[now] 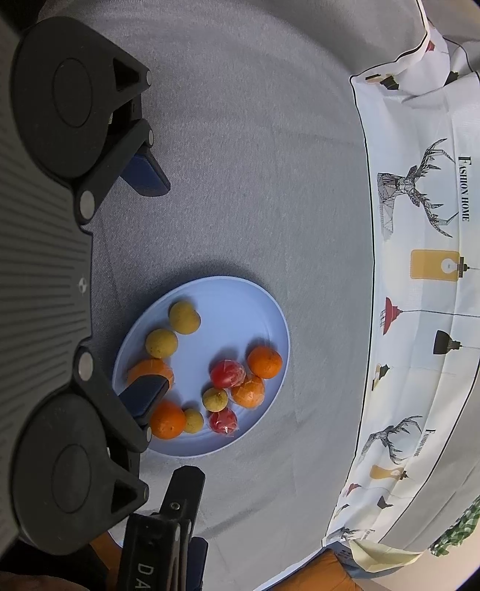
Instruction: Organize fruits
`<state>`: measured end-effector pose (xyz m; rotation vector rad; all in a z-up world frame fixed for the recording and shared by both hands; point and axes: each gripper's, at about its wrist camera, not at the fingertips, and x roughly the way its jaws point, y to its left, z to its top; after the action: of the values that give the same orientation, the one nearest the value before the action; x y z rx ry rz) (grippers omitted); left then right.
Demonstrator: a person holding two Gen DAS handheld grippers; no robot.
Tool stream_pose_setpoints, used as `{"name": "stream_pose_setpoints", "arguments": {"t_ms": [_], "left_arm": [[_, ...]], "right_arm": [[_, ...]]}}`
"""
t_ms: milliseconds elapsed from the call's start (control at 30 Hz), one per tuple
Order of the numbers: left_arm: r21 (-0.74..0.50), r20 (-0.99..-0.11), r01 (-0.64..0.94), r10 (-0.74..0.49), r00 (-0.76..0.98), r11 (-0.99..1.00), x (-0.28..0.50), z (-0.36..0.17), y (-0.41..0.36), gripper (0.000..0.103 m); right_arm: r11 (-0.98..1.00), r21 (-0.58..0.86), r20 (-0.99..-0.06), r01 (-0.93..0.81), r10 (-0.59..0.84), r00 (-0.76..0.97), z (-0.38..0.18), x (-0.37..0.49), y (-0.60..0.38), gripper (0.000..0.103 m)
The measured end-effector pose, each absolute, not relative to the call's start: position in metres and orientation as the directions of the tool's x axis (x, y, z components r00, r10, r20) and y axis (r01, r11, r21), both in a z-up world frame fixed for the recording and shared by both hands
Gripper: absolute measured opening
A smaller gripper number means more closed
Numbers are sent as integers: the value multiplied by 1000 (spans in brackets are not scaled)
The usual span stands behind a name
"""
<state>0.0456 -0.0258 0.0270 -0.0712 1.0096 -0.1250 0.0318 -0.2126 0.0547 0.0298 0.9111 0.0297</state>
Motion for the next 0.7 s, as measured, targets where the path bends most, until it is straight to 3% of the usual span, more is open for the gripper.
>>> {"name": "stream_pose_setpoints", "arguments": {"t_ms": [700], "left_arm": [[-134,-840,72,-151,521,988,47,28,-27,103]], "right_arm": [[999,47,-789,-8,42,613,56,32,-215,102]]}}
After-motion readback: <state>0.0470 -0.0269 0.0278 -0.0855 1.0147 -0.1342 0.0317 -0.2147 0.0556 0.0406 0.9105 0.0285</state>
